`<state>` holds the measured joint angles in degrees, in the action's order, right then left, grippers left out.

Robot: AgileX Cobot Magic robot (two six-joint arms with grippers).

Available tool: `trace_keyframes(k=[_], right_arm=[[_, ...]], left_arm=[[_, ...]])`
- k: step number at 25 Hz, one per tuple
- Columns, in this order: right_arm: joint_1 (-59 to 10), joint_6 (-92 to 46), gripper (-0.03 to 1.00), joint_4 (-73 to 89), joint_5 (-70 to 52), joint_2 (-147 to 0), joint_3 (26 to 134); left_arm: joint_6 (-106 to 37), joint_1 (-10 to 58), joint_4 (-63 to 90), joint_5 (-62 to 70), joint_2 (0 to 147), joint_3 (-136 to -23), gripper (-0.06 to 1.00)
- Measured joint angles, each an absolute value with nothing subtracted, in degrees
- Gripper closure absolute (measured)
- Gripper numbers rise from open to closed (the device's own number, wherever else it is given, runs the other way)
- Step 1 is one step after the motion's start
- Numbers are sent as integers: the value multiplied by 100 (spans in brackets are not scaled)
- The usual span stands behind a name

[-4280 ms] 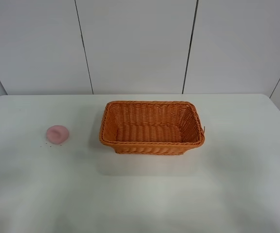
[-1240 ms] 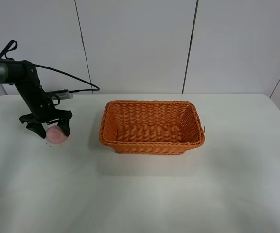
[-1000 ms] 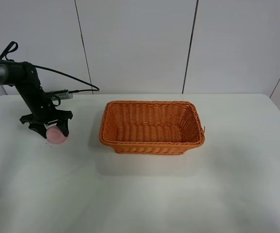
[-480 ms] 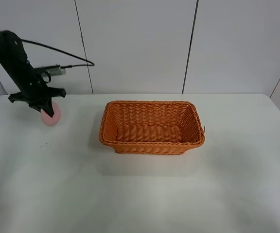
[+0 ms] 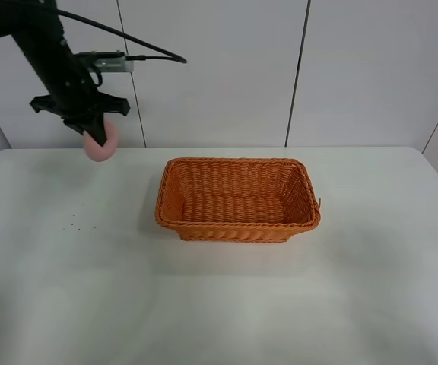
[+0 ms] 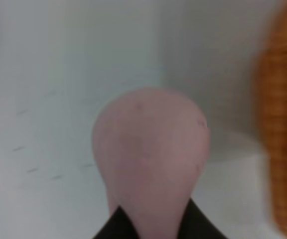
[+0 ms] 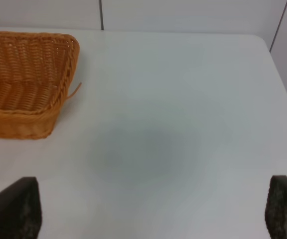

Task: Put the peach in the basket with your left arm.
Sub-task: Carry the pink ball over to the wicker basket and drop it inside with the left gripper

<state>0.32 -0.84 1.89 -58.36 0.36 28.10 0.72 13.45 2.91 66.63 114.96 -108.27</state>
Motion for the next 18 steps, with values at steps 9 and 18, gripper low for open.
trace_keyframes(k=[9,18], right_arm=[[32,-84,27,189,-5836,36,2810],[32,-84,27,189,-5836,36,2810]], left_arm=[[310,3156,681,6429,12833,-12150,90],[320,3536,733,6163,14035,-12744,68]])
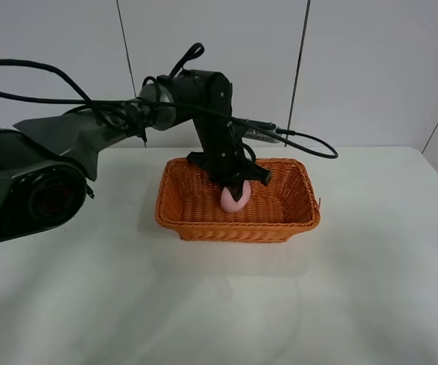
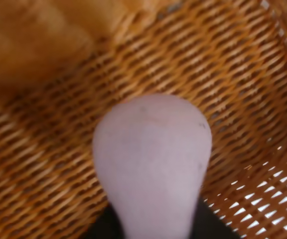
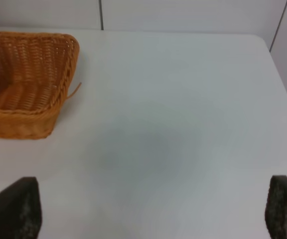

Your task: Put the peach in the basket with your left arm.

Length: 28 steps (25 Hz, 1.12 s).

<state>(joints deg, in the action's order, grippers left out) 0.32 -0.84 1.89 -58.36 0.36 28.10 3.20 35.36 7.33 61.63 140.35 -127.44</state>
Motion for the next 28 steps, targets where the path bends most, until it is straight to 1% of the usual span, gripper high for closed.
trace_keyframes(k=[1,3,4,5,7,12,16,20,28], right_arm=[[32,-84,27,189,-5836,36,2810],[32,-84,27,189,-5836,36,2810],[32,-84,27,189,-5836,36,2810],[32,-84,27,189,-5836,36,2810],[32,-84,27,189,-5836,36,2810],[32,-84,27,189,-5836,36,2810],[32,-84,27,189,-5836,36,2810],[32,-84,27,189,-5836,36,2810],[32,-84,27,189,-5836,36,2810]], left_arm=[[320,3536,737,6176,14055,-12744,59],[320,3530,739,6235,14062,-12751,36],[320,3525,739,6290,14062,-12786,29],[320,3518,739,6337,14062,-12819,22],[320,3504,739,6483,14022,-12927,15],[320,3312,587,6695,13636,-13274,12],[261,2895,502,6700,13269,-13378,12],[190,2211,476,6700,13221,-13384,12],[0,632,274,6700,13241,-13249,12]])
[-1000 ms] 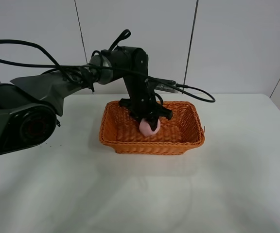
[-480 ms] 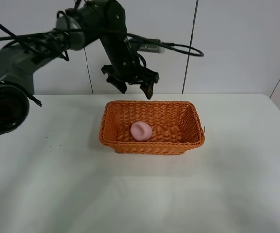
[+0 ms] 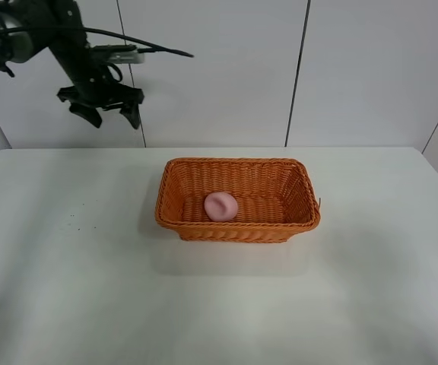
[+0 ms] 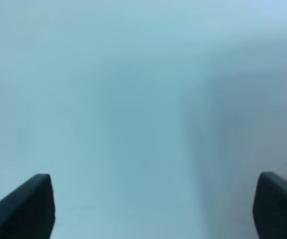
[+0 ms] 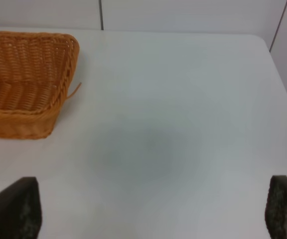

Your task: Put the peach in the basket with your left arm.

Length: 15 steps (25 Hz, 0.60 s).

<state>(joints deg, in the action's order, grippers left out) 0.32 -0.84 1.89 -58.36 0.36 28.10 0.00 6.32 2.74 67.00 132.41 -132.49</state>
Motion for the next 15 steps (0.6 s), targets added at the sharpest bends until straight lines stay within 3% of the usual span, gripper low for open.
trace_keyframes(k=[5,15], right_arm=[[32,-84,27,189,-5836,36,2810],[32,-84,27,189,-5836,36,2810]], left_arm=[[-31,233,248,6700,13235,-13231,12],[35,187,295,6700,12713,-12699,12]])
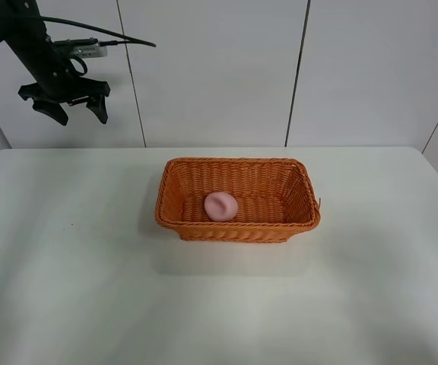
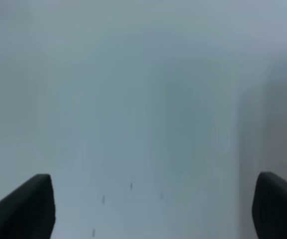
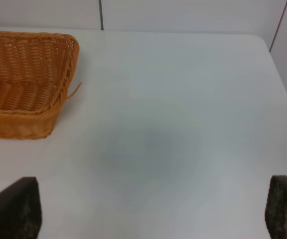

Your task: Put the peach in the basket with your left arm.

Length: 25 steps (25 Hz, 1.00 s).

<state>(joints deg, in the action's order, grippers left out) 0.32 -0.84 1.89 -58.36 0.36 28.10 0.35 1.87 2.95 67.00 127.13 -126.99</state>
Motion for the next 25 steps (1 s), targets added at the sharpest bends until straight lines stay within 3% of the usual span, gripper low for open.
trace_keyframes(k=[15,25], right_arm=[[32,-84,27,189,-5836,36,2810],[32,-84,27,189,-5836,36,2810]], left_arm=[[-137,187,262,6685,7767,-6595,13],[-137,187,204,6156,4036,-3537,13]])
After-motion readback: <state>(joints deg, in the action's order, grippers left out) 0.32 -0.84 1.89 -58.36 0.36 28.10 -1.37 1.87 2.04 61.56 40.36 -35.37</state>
